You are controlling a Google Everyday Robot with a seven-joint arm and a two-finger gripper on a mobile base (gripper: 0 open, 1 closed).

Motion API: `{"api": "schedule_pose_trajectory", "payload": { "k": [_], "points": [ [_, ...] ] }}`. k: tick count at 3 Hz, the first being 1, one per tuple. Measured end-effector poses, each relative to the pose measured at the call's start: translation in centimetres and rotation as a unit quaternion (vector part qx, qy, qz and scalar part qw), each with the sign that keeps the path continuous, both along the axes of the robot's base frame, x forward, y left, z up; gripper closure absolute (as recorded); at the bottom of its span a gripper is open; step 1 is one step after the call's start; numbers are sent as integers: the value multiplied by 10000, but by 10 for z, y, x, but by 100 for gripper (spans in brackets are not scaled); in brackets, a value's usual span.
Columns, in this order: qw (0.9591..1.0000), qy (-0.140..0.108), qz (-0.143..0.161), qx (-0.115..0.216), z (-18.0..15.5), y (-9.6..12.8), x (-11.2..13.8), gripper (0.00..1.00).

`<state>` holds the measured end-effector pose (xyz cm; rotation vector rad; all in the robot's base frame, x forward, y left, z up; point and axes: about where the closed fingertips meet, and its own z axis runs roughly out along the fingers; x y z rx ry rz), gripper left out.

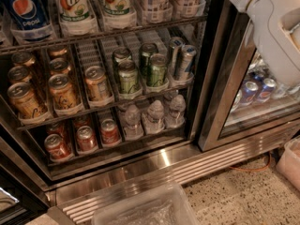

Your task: Pick blue plastic bottle from top shelf of fridge

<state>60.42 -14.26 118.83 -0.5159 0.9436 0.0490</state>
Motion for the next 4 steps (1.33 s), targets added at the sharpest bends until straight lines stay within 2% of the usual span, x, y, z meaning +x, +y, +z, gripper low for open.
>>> {"api": "schedule_pose_trajectory", "payload": {
  "k": [1, 2, 3, 4],
  "points": [
    [9964, 316, 753, 212, -6, 25, -33, 100],
    [9823, 967, 1360, 848, -37, 35, -58, 100],
    [9671, 1405, 1694, 1274, -73, 38, -89, 100],
    [9596, 1694, 1838, 1295, -105, 36, -124, 100]
  ]
}}
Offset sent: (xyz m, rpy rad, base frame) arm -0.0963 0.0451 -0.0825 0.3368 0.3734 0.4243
